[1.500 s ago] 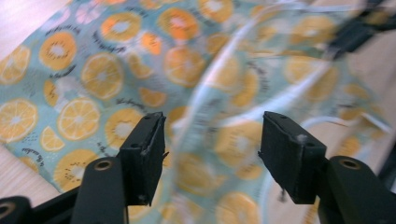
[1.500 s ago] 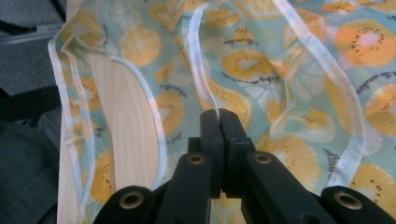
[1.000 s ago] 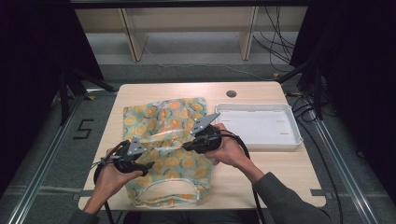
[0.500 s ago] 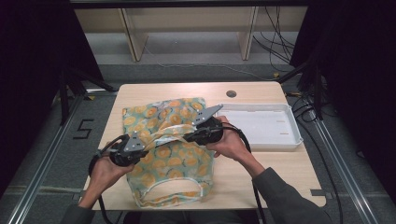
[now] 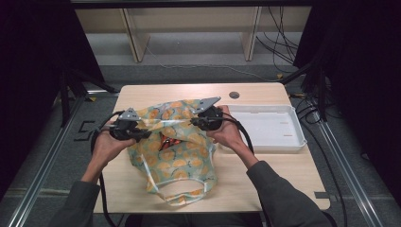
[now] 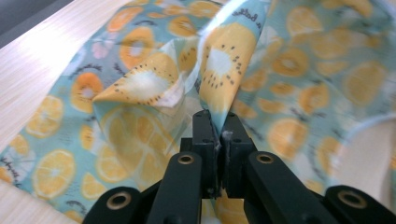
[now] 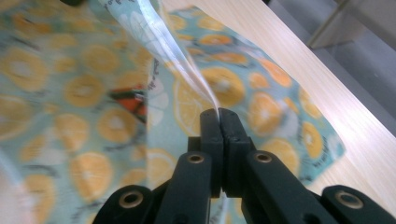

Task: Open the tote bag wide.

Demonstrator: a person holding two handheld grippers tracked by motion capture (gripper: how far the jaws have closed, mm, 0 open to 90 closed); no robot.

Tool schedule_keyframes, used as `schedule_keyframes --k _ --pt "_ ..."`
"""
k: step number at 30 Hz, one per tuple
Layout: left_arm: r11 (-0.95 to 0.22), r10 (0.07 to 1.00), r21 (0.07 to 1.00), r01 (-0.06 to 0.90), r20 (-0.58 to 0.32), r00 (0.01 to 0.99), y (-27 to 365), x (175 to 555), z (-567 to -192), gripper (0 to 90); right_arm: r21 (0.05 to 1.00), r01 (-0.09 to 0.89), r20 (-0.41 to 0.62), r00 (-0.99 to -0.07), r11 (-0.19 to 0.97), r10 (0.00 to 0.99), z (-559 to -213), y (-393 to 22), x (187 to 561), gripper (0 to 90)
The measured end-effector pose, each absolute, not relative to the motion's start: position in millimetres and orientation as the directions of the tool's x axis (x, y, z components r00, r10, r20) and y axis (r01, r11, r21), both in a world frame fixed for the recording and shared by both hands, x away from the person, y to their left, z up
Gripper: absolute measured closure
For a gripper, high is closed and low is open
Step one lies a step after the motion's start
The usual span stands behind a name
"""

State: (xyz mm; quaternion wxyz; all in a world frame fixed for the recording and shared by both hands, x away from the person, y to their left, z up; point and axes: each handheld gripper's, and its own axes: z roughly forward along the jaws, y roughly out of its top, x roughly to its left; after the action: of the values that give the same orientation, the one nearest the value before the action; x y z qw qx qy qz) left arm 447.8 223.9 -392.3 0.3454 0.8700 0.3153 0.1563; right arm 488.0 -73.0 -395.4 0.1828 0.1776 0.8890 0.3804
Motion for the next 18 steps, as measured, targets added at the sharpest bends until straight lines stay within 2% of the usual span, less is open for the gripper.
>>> schedule_keyframes --k 5,8,10,12,14,16,18 --pt "-0.585 0.657 0.663 0.467 0.05 0.752 217 465 -404 87.6 0.728 0.221 -0.174 -0.856 0.649 0.486 -414 -74 504 90.0" --pt "-0.571 0.675 0.645 0.507 0.017 0.738 217 474 -414 88.5 0.706 0.266 -0.163 -0.841 0.657 0.516 -426 -74 507 86.2" --pt "-0.571 0.68 0.632 0.524 0.007 0.733 217 476 -420 88.8 0.689 0.294 -0.153 -0.834 0.662 0.529 -427 -74 505 80.6" --pt "-0.569 0.684 0.629 0.53 0.005 0.729 218 477 -422 89.0 0.686 0.297 -0.163 -0.826 0.664 0.539 -423 -76 502 71.4" --pt "-0.57 0.686 0.624 0.535 0.004 0.727 220 477 -422 89.1 0.703 0.312 -0.123 -0.831 0.639 0.542 -413 -81 494 66.2" --pt "-0.561 0.69 0.631 0.536 -0.001 0.724 221 478 -422 89.2 0.705 0.306 -0.126 -0.834 0.64 0.537 -405 -86 482 65.8" --pt "-0.548 0.701 0.634 0.546 -0.008 0.713 223 479 -421 89.2 0.718 0.271 -0.136 -0.849 0.641 0.511 -399 -90 469 72.9"
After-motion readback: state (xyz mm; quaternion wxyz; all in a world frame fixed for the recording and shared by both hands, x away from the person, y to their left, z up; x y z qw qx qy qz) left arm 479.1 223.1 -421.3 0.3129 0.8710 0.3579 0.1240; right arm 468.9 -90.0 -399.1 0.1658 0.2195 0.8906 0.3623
